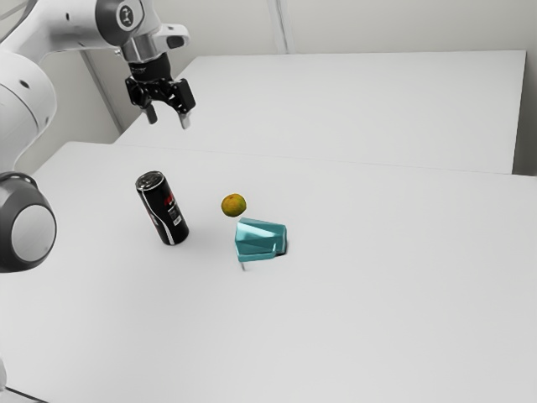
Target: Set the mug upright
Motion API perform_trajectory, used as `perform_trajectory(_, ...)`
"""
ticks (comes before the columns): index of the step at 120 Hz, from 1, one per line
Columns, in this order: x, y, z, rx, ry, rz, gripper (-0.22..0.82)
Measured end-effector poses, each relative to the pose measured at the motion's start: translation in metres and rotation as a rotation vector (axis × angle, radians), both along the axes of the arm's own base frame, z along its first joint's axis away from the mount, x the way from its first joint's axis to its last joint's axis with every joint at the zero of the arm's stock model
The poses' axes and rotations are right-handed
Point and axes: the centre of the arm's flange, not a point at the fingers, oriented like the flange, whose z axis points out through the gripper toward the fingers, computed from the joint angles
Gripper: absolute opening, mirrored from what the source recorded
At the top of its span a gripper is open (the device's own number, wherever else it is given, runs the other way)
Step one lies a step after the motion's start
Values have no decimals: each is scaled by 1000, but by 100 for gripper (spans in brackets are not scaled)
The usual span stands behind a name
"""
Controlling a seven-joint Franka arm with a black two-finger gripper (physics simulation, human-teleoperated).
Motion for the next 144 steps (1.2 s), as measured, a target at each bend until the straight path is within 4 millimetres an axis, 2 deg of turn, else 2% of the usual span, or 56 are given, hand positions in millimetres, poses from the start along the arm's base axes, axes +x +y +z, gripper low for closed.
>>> perform_trajectory(13,-1,0,0,-3,2,-7,60)
perform_trajectory(24,0,-11,-2,-6,9,-28,60)
perform_trajectory(36,-7,-61,-8,-33,22,-105,60)
perform_trajectory(44,-23,-77,-25,-57,49,-131,60)
perform_trajectory(52,-42,-85,-45,-88,69,-138,60)
perform_trajectory(59,-53,-87,-62,-107,75,-131,60)
perform_trajectory(74,-63,-97,-101,-170,85,-104,60)
perform_trajectory(103,-67,-98,-165,-233,69,-27,60)
perform_trajectory(123,-66,-96,-201,-258,59,15,60)
perform_trajectory(144,-67,-86,-226,-306,21,56,60)
